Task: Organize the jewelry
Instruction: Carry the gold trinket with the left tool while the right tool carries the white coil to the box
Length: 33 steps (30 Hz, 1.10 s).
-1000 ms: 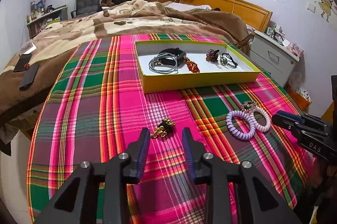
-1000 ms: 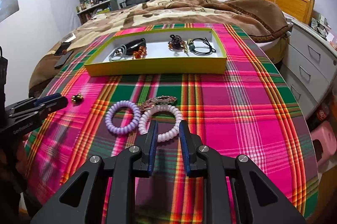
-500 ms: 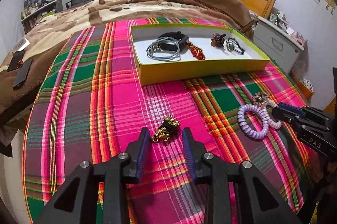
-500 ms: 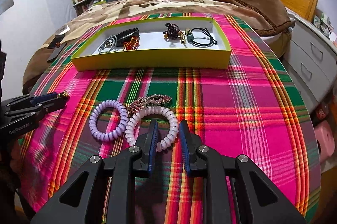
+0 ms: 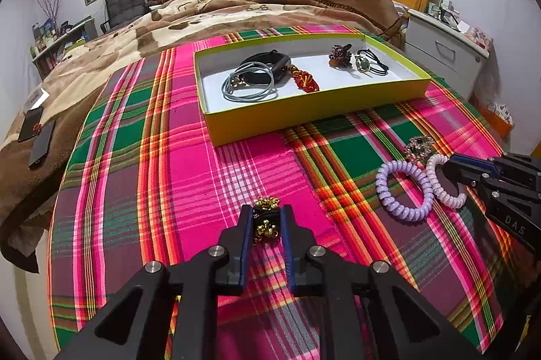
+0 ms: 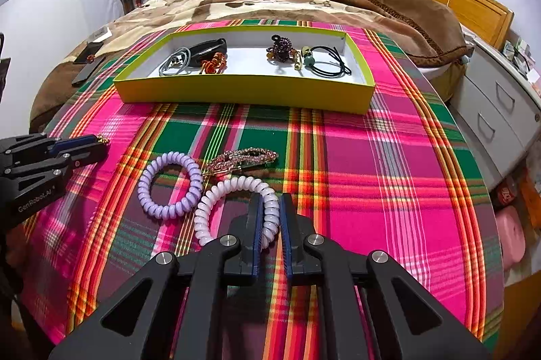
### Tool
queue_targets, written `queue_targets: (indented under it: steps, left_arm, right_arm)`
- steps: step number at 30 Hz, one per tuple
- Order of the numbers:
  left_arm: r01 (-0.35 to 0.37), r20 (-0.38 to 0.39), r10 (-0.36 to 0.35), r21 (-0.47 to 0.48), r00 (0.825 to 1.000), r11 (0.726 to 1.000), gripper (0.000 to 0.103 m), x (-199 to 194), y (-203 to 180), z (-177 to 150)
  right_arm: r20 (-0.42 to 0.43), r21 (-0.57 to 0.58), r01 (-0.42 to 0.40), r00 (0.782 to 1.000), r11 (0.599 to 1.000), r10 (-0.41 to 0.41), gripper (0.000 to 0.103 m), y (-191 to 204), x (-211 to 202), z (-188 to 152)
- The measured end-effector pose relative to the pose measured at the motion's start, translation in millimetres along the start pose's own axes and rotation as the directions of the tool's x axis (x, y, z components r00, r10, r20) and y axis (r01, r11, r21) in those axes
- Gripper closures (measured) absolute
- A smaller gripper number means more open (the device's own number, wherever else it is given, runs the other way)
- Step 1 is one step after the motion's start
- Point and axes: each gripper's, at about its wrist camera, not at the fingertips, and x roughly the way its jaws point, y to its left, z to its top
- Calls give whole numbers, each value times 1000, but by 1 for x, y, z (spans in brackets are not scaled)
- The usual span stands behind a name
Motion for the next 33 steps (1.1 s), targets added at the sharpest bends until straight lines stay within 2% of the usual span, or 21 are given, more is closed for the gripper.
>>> queue_targets:
  steps: [5,13,22,33]
  left_arm:
    - [28,24,-28,-10,999,1000,88,-11,-2,-7]
    - [77,106,-72,-36,992,996,88,-42,-11,-19]
    - [60,201,-46,-65,978,996,88,-71,-15,-15]
    - [53,237,-38,-58,971,997,88,-82,-18,-3]
  right_arm:
    - [14,32,-28,1000,999,27,94,-5,-10,-10]
    - [78,63,-51,996,997,46,94,-8,-37,-12]
    - [141,78,-75,988,994,64,94,-10,-60,-8]
    - [173,80,-82,983,993,67,93,-11,-69,1]
